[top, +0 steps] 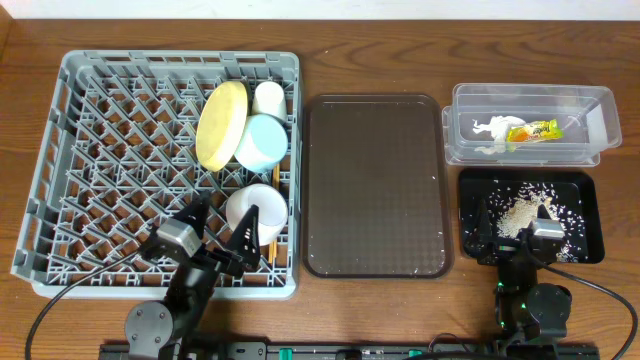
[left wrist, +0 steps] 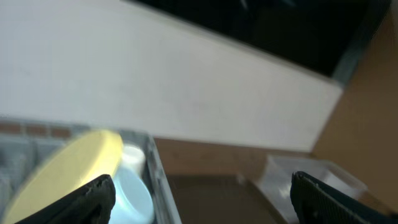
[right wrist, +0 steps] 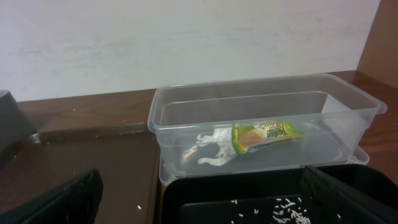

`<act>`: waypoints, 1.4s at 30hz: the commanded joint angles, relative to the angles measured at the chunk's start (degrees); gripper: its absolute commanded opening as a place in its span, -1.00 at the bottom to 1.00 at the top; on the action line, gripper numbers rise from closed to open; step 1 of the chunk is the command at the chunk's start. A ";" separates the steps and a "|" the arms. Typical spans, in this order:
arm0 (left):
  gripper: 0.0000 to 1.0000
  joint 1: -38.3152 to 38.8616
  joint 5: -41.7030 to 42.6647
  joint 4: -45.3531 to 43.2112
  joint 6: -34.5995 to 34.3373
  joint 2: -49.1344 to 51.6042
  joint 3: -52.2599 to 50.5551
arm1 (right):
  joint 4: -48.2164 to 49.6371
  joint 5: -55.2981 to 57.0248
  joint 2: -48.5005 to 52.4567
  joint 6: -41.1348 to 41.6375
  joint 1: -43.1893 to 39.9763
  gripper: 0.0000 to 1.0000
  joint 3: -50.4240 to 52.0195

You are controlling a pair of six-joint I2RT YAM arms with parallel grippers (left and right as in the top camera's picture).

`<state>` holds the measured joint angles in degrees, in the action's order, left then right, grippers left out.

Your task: Sort waste into correct bins and load items into the dishwasher rack

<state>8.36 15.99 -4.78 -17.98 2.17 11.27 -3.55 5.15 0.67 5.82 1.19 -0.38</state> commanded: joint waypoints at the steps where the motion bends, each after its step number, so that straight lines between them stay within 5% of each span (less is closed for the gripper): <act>1: 0.82 0.07 -5.35 -4.50 1.90 -1.68 -2.75 | -0.15 0.42 -0.39 -0.55 -0.42 0.99 0.09; 13: 0.82 -1.42 -9.22 -7.82 8.39 -2.10 -10.84 | -0.15 0.42 -0.39 -0.55 -0.42 0.98 0.09; 25: 0.82 -2.64 -9.25 8.31 27.30 -2.10 -11.04 | -0.15 0.44 -0.39 -0.55 -0.42 0.99 0.09; 31: 0.82 -3.32 -11.04 8.50 32.17 -2.10 -11.04 | -0.15 0.42 -0.39 -0.55 -0.42 0.99 0.09; 38: 0.82 -4.26 -12.15 8.61 31.76 -2.10 -11.06 | -0.15 0.42 -0.39 -0.55 -0.42 0.99 0.09; 42: 0.83 -5.97 -12.15 8.55 23.61 -2.10 -11.04 | -0.15 0.44 -0.39 -0.55 -0.42 0.98 0.09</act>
<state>3.57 4.01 1.56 10.76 0.58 1.06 -3.53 5.17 0.67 5.82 1.17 -0.38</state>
